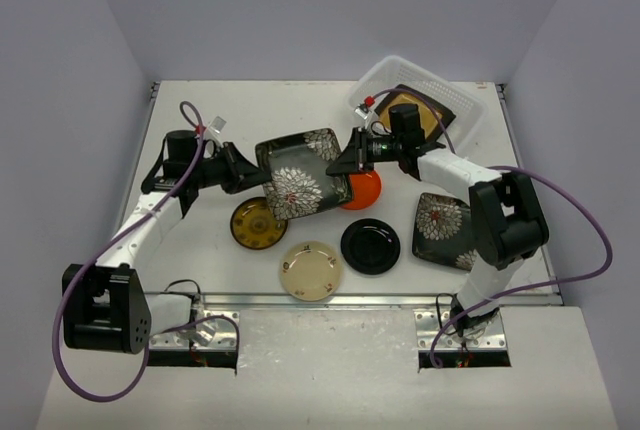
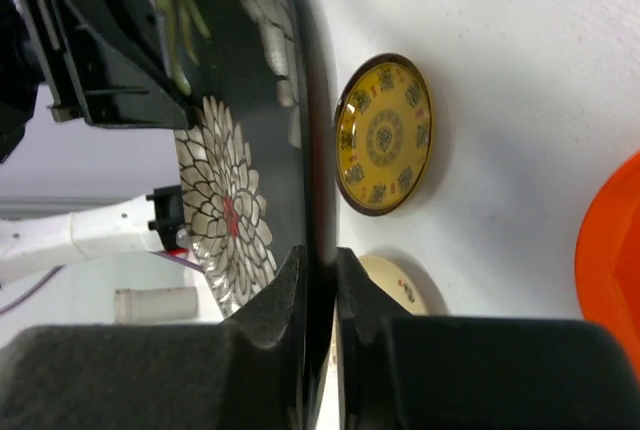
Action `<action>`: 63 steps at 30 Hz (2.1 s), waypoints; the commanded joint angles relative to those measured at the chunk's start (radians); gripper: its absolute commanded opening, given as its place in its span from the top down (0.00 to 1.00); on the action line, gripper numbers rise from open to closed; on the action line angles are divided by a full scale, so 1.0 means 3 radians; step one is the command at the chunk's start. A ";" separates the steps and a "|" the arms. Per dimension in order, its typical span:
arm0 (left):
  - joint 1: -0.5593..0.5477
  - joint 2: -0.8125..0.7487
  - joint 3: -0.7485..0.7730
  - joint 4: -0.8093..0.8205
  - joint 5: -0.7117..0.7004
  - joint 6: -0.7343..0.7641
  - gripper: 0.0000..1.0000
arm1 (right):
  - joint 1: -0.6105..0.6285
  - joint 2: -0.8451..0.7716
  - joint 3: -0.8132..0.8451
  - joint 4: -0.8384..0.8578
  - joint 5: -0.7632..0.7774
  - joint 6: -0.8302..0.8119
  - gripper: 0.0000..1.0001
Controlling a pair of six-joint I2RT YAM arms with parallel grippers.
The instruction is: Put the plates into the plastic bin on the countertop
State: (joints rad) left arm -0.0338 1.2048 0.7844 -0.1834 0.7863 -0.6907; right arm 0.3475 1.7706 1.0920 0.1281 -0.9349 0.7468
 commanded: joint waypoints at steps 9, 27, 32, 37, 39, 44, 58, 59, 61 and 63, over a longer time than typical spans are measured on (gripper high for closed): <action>-0.0028 -0.0293 0.0961 -0.1104 -0.1697 0.0807 0.00 | -0.0334 -0.0391 -0.0010 -0.0171 0.0641 0.0265 1.00; -0.0180 -0.1352 -0.0196 -0.0717 -0.1965 0.1250 0.00 | -0.1138 0.0004 0.1291 -0.0938 0.2997 0.0947 1.00; -0.0376 -0.1358 -0.0216 -0.0692 -0.1934 0.1261 0.00 | -0.1135 0.0381 0.1759 -0.1184 0.3303 0.0787 1.00; -0.0518 -0.1396 -0.0221 -0.0688 -0.1931 0.1269 0.00 | -0.1133 0.0630 0.1994 -0.1338 0.3394 0.0693 1.00; -0.0559 -0.1431 -0.0224 -0.0687 -0.1921 0.1275 0.00 | -0.1135 0.0722 0.2052 -0.1378 0.3334 0.0673 1.00; -0.0615 -0.1476 -0.0241 -0.0672 -0.1924 0.1275 0.00 | -0.1237 0.0821 0.1971 -0.1427 0.3274 0.0601 0.96; -0.0680 -0.1406 -0.0239 -0.0675 -0.1928 0.1275 0.00 | -0.1365 0.0732 0.1783 -0.1660 0.3414 0.0593 0.39; -0.0680 -0.1403 -0.0237 -0.0680 -0.1931 0.1275 0.00 | -0.1363 0.0720 0.1795 -0.1692 0.3438 0.0579 0.32; -0.0683 -0.1397 -0.0237 -0.0679 -0.1937 0.1275 0.00 | -0.1363 0.0699 0.1828 -0.1771 0.3461 0.0555 0.12; -0.0688 -0.1393 -0.0237 -0.0682 -0.1951 0.1272 0.00 | -0.1365 0.0677 0.1863 -0.1851 0.3450 0.0550 0.02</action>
State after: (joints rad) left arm -0.2265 0.7870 0.7105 -0.4364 0.2033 -0.3191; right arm -0.0611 2.0427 1.6133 -0.4270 0.0698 0.9223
